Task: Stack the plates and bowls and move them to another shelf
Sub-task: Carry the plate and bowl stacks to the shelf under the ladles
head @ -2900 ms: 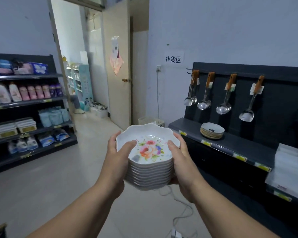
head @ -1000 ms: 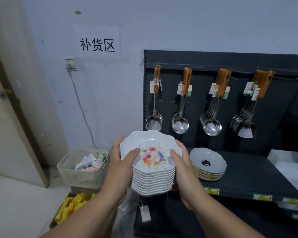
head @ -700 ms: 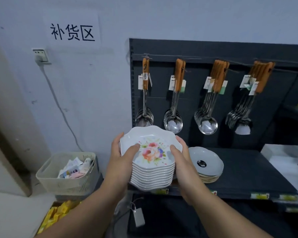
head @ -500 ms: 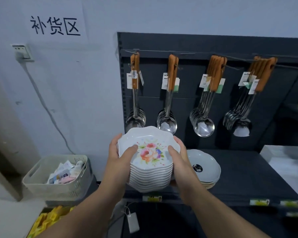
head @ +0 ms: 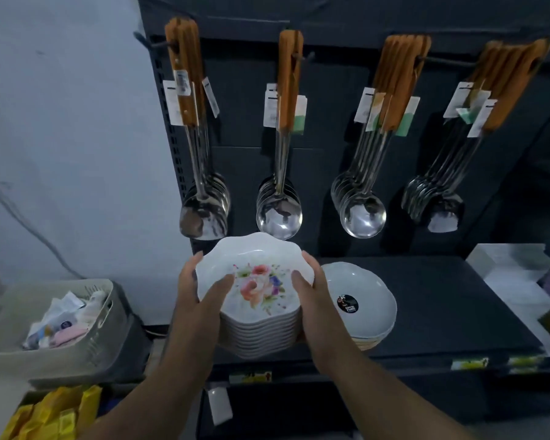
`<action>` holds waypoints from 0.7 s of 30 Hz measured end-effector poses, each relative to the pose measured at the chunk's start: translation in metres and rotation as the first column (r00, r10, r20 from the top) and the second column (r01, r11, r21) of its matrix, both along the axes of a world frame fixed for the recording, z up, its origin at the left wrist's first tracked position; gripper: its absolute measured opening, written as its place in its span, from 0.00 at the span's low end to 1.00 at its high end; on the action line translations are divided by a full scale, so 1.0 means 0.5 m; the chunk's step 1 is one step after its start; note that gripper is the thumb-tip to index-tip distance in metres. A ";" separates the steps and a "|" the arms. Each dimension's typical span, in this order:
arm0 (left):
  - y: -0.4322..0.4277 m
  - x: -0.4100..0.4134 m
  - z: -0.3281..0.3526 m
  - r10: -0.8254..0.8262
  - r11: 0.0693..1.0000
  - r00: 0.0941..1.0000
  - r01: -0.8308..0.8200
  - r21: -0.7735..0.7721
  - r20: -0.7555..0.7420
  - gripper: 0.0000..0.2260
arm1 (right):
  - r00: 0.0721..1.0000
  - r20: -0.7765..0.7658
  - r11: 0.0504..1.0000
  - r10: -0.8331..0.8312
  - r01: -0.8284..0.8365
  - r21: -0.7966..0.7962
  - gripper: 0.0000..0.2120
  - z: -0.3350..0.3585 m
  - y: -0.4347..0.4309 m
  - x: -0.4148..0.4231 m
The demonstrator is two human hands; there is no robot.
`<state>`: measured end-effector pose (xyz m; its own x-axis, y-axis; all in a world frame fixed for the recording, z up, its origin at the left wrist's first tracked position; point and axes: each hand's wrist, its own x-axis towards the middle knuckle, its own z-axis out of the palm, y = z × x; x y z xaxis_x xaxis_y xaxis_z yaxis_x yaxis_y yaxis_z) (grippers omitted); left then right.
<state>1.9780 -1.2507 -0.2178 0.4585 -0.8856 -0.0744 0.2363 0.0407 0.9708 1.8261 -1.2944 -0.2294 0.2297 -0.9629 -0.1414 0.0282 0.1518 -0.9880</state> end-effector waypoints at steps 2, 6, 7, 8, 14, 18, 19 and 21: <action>-0.016 0.010 -0.028 0.003 1.000 1.000 -0.003 0.007 -0.001 0.23 | 1.000 -0.002 1.000 -0.007 0.007 0.002 0.14 -0.021 -0.014 0.010; -0.038 0.033 -0.086 -0.012 1.000 0.999 0.013 0.026 -0.030 0.22 | 1.000 0.004 1.000 -0.027 0.027 0.007 0.14 -0.063 -0.031 0.033; -0.042 0.039 -0.098 -0.019 0.999 0.999 0.020 0.033 -0.034 0.22 | 1.000 0.005 1.000 -0.025 0.025 0.005 0.14 -0.073 -0.034 0.038; -0.045 0.044 -0.110 -0.021 0.999 0.999 0.023 0.042 -0.037 0.22 | 1.000 0.009 1.000 -0.023 0.022 0.006 0.14 -0.085 -0.038 0.043; -0.070 0.068 -0.160 -0.038 0.994 0.998 0.043 0.097 -0.046 0.22 | 1.000 0.008 0.999 -0.013 0.013 0.047 0.15 -0.142 -0.057 0.064; -0.086 0.076 -0.189 -0.055 0.990 0.997 0.061 0.128 -0.051 0.23 | 1.000 0.013 0.996 -0.010 0.009 0.091 0.16 -0.167 -0.075 0.073; -0.090 0.079 -0.196 -0.055 0.989 0.997 0.062 0.133 -0.053 0.23 | 1.000 0.010 0.995 -0.015 0.014 0.096 0.17 -0.173 -0.079 0.076; -0.098 0.082 -0.210 -0.055 0.988 0.997 0.062 0.138 -0.055 0.23 | 1.000 0.004 0.994 -0.024 0.024 0.106 0.17 -0.188 -0.087 0.079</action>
